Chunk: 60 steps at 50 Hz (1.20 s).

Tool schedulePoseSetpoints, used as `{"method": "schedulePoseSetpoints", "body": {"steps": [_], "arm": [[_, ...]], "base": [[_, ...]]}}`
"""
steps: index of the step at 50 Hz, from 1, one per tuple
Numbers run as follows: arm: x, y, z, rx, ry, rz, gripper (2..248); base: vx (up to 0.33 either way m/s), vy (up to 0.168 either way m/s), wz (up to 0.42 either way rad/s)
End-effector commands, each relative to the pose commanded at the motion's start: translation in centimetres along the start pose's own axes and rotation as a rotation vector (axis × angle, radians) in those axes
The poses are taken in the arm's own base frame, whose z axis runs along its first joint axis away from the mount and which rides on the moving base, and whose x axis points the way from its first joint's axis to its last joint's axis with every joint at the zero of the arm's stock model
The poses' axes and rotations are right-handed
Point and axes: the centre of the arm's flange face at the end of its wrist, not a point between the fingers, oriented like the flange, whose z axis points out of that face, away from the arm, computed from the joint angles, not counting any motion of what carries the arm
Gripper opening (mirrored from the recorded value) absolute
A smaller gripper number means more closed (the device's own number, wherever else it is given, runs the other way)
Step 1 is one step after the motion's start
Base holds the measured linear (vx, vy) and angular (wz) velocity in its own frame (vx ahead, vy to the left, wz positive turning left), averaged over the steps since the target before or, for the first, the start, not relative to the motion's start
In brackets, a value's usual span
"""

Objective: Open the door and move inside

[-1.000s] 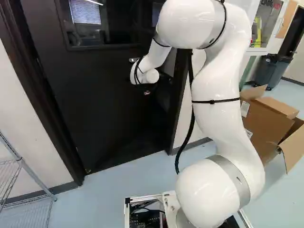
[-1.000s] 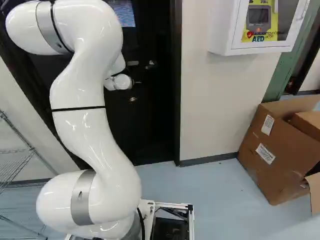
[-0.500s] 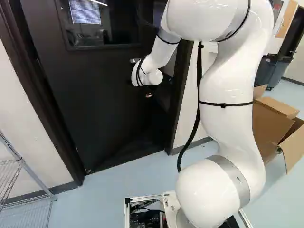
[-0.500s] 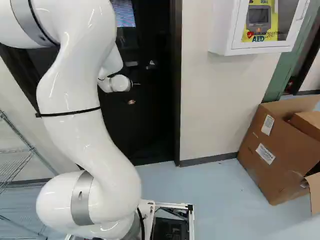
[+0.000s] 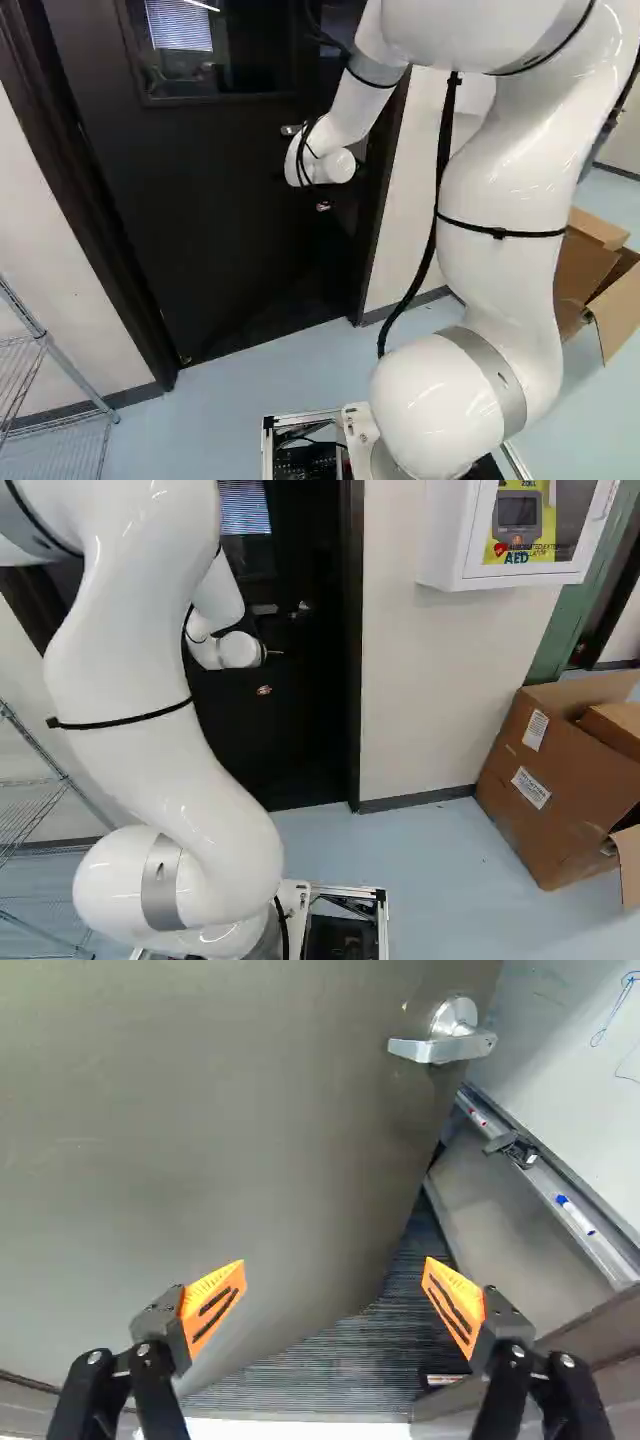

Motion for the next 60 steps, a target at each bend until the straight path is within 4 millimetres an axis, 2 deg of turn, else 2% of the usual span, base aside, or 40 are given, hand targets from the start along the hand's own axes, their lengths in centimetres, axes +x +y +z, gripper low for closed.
{"method": "schedulePoseSetpoints", "body": {"steps": [60], "arm": [[-4.9, 3.3, -10.9, 0.014, -0.028, -0.135, 247]], "base": [[0.000, 0.000, 0.000]]}}
